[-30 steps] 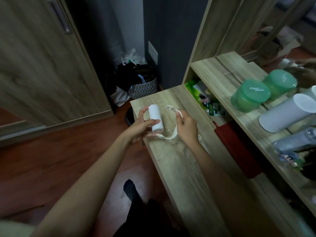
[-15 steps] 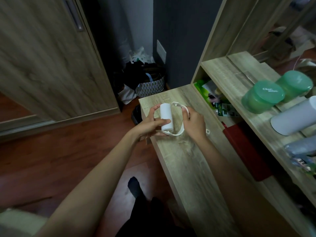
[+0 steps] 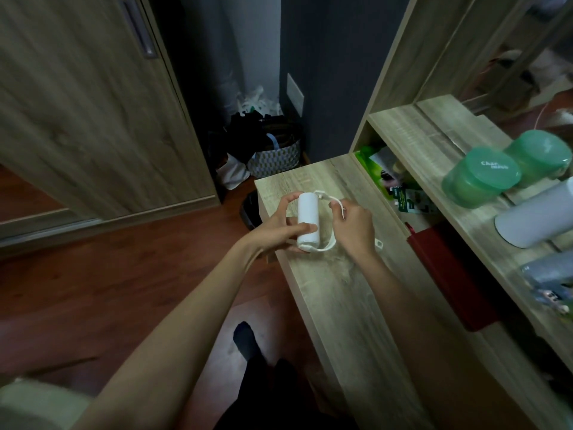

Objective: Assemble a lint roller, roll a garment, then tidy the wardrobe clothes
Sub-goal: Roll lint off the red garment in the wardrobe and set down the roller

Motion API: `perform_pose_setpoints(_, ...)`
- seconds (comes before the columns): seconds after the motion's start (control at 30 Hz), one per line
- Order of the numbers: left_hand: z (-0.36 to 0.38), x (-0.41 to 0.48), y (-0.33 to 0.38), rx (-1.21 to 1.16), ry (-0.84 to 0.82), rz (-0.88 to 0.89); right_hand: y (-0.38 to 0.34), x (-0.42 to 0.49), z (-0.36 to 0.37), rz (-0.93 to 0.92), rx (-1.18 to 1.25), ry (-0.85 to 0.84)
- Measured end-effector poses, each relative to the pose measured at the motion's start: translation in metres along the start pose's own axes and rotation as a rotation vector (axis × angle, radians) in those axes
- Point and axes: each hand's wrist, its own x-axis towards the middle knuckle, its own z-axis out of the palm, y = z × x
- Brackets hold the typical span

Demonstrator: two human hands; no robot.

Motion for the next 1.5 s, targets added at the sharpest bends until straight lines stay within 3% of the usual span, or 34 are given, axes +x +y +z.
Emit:
perform_pose_setpoints(0.17, -0.001, 0.003, 0.001, 0.129, -0.028, 0.019, 0.005, -0.003, 0.01, 0.12, 0.049, -0.003)
perform_pose_setpoints(0.37, -0.001, 0.004, -0.003, 0.231, -0.057, 0.004, 0.006, -0.005, 0.014, 0.11, 0.002, -0.031)
perform_pose_setpoints(0.63, -0.002, 0.005, -0.012, 0.085, 0.107, 0.07, -0.003, 0.008, 0.001, -0.009, 0.014, -0.092)
perform_pose_setpoints(1.33, -0.015, 0.005, -0.011, 0.081, 0.082, 0.136, -0.004, 0.001, 0.006, -0.038, 0.058, -0.078)
perform_pose_setpoints(1.5, -0.026, 0.01, -0.005, 0.111, 0.13, 0.179, -0.001, -0.004, -0.002, 0.079, 0.319, -0.238)
